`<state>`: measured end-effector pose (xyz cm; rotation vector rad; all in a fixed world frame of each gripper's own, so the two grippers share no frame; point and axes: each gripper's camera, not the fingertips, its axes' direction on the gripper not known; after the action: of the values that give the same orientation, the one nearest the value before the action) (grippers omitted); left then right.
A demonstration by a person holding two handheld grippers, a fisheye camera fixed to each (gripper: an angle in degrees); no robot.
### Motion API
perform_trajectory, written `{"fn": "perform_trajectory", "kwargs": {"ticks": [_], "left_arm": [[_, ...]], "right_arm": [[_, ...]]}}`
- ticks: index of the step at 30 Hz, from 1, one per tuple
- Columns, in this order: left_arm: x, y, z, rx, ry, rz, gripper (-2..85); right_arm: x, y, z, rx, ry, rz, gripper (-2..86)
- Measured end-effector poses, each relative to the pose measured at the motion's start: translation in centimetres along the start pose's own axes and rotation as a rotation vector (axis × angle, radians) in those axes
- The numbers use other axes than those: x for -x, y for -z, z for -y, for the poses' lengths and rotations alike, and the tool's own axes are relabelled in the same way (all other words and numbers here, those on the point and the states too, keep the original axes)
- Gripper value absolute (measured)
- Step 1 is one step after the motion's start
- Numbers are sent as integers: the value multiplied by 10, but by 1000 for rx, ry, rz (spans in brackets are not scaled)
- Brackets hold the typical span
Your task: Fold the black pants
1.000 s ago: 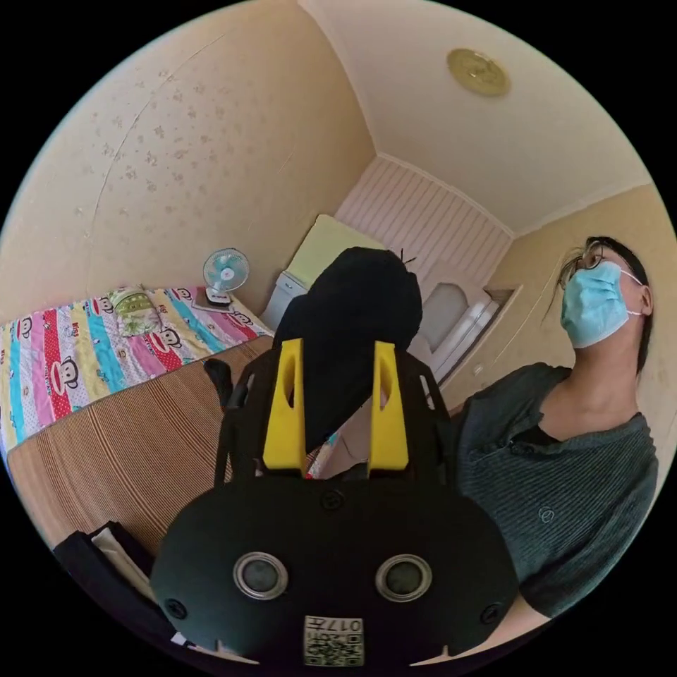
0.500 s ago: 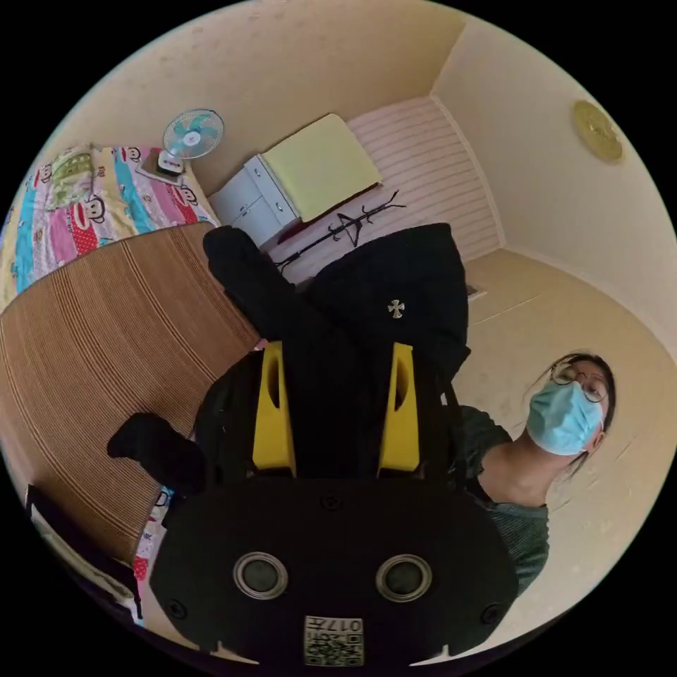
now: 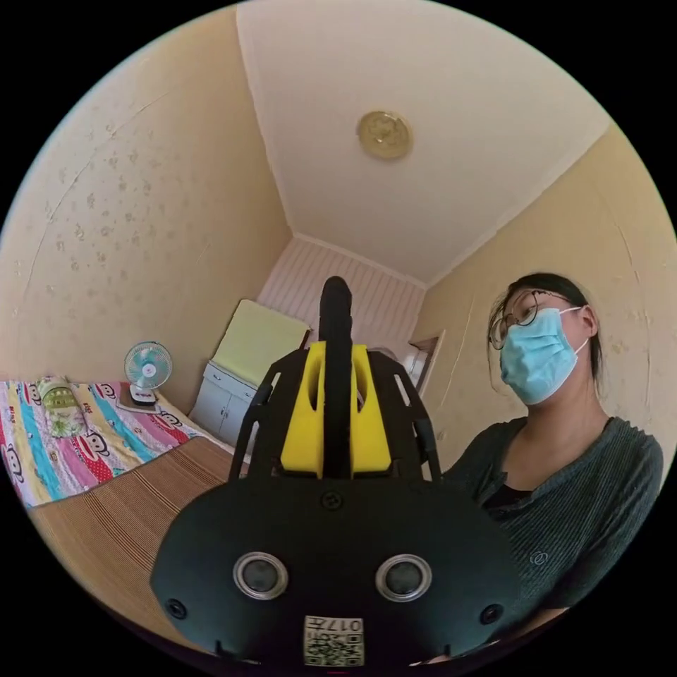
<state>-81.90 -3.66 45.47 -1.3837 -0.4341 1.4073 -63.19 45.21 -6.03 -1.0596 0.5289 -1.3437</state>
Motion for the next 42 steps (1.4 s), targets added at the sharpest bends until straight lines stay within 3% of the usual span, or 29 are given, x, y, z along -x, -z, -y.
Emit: {"fn": "perform_trajectory", "kwargs": {"ticks": [7, 10, 16, 19, 23, 26, 29, 33, 36, 38, 40, 42], "left_arm": [[-66, -1, 2, 71, -108, 94, 47], [-78, 20, 6, 42, -97, 80, 47], [-103, 71, 20, -2, -100, 63, 46], [-113, 103, 24, -18, -99, 72, 47], [-122, 156, 31, -48, -94, 42, 49], [-125, 205, 43, 65, -54, 86, 46], [-146, 254, 37, 109, -82, 288, 40], [-161, 297, 10, -21, -60, 378, 37], [-124, 308, 10, -57, -20, 525, 37], [-63, 302, 18, -11, 66, 587, 37], [59, 286, 30, 65, 228, 648, 41], [161, 269, 39, 108, 258, 705, 48]], "right_arm": [[-30, 41, -85, -336, -212, 236, 126], [-35, 45, -100, -351, -254, 291, 154], [-18, 40, -68, -378, -165, 189, 191], [0, 43, 7, -380, 24, 283, 134], [54, 71, 98, -367, 166, -66, 51], [92, 98, 144, -371, 279, -104, 39], [129, 104, 180, -327, 306, -207, 35], [156, 103, 209, -325, 356, -331, 42], [123, 100, 250, -298, 239, -433, 51], [51, 84, 299, -217, 117, -499, 57], [-25, 57, 344, -125, 47, -635, 65], [-119, 21, 390, -52, -14, -752, 73]]}}
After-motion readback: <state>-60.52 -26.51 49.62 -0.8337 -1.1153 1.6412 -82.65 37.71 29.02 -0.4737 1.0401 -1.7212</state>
